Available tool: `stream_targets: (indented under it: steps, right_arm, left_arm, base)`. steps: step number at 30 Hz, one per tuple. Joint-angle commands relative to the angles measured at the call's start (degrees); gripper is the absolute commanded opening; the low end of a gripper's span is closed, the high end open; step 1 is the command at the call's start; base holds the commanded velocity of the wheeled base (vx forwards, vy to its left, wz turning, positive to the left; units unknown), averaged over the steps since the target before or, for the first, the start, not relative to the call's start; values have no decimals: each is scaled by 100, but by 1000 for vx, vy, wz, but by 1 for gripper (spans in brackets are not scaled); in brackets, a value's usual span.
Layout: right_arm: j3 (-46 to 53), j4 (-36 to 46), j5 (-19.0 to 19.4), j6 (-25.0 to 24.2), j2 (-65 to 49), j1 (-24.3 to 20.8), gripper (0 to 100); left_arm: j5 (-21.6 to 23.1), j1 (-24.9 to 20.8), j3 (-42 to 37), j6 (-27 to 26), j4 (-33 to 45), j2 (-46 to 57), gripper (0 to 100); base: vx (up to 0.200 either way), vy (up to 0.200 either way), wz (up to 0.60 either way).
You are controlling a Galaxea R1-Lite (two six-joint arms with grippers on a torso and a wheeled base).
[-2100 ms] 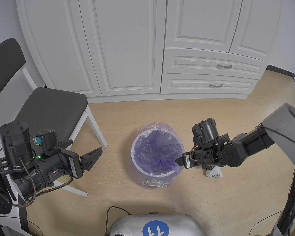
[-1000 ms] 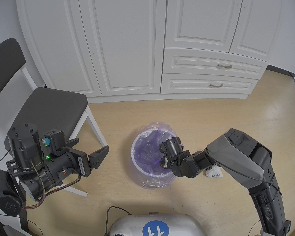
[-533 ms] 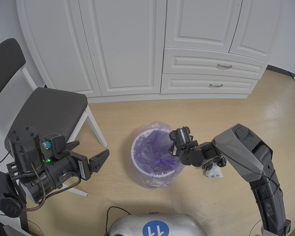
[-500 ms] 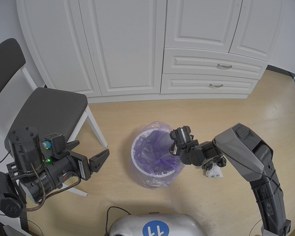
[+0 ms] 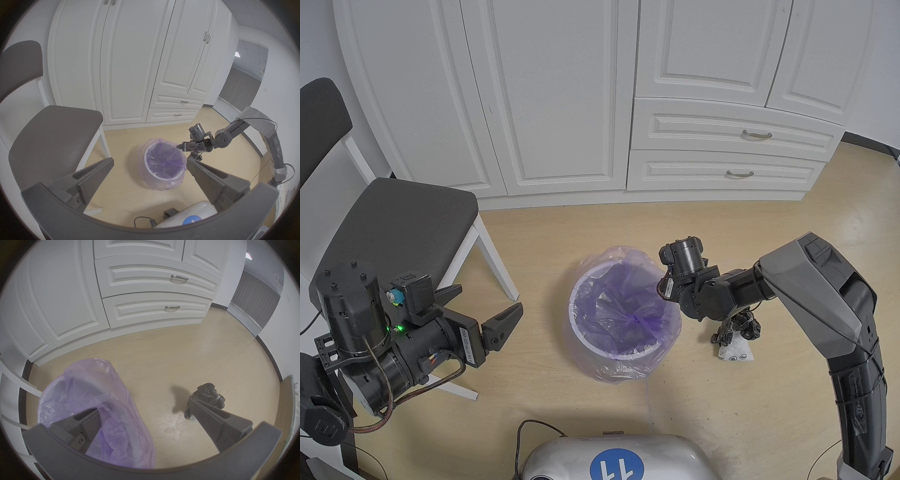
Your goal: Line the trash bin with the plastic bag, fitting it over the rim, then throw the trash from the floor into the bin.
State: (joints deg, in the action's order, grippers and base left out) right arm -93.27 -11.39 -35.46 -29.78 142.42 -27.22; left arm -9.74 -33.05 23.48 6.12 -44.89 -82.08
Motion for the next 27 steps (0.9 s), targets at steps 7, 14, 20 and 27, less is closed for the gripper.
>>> stream_targets:
  steps: [7,14,20,27]
  right_arm:
    - [-25,567,83,16,-268,270,100]
    - [-16,893,452,-1,-241,446,100]
    - [-148,866,830,-63,189,569,100]
    - [-411,840,1041,-142,629,833,100]
  left_arm:
    - [-10,0,-1,3,-3,-1,100]
    - [-10,0,-10,3,-3,8,100]
    - [-10,9,-10,3,-3,25,100]
    - [-10,18,-10,3,-3,-1,100]
  base:
    - [0,0,0]
    - [0,0,0]
    - [0,0,0]
    - [0,0,0]
